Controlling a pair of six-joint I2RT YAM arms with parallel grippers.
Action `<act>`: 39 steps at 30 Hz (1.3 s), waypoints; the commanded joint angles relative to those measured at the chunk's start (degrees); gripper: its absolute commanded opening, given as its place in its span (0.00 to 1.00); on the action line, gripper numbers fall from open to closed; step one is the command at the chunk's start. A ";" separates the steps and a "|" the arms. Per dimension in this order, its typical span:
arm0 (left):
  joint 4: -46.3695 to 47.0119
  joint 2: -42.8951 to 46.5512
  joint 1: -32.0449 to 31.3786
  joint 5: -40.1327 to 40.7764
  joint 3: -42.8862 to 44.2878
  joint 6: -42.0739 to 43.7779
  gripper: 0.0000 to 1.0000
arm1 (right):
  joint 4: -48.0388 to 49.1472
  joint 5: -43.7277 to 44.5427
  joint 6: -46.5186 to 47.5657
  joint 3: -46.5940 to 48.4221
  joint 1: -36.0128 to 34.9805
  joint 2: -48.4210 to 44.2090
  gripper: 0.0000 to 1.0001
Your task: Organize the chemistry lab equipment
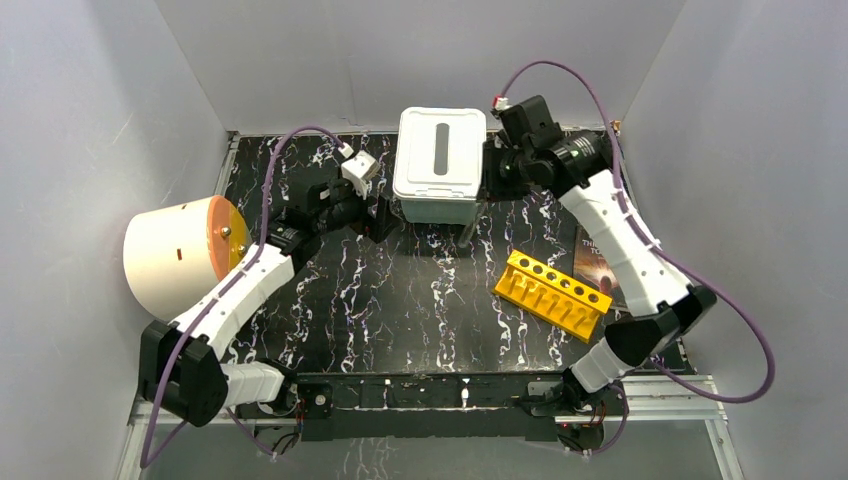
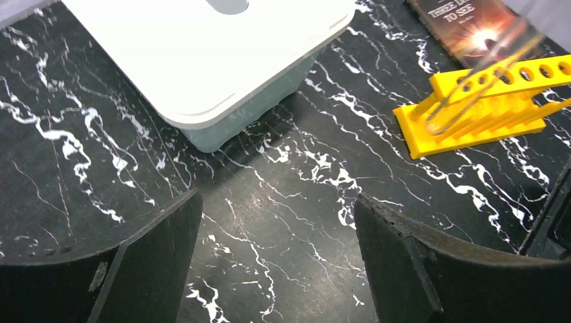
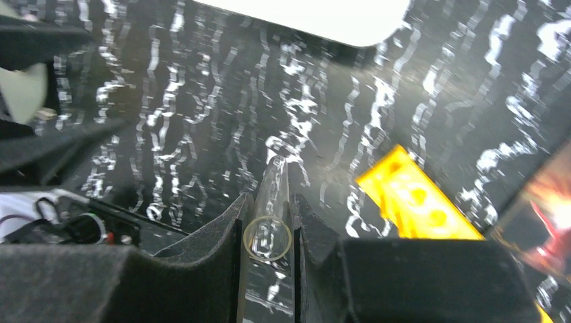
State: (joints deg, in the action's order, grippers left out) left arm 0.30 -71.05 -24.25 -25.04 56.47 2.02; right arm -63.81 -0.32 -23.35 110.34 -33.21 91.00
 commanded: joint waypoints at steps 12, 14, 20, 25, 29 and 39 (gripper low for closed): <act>8.70 -7.06 -0.18 1.26 -1.94 -6.69 0.81 | -12.57 27.33 -6.57 -7.89 1.01 -10.78 0.27; 10.04 -6.64 -0.19 -0.01 -3.22 -7.13 0.81 | -11.93 28.23 -7.01 -9.88 1.20 -11.75 0.27; 11.82 -5.91 -0.17 -0.13 -5.35 -10.00 0.82 | -5.59 28.56 -8.59 -17.53 2.00 -15.36 0.27; 12.38 -5.86 -0.19 -1.43 -6.49 -11.29 0.82 | 3.75 27.41 -6.94 -24.08 2.38 -18.71 0.27; 14.19 -6.58 -0.19 -4.10 -6.99 -12.45 0.82 | 7.33 27.18 -6.53 -25.72 2.74 -18.58 0.27; 14.46 -5.97 -0.19 -4.60 -8.00 -13.75 0.82 | 6.16 28.33 -6.32 -26.28 2.86 -18.51 0.26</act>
State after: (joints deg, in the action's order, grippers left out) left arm 13.28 -78.94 -24.25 -28.16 49.19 -11.60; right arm -58.89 26.50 -29.82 83.92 -30.72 73.84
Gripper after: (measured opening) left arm 0.818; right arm 0.315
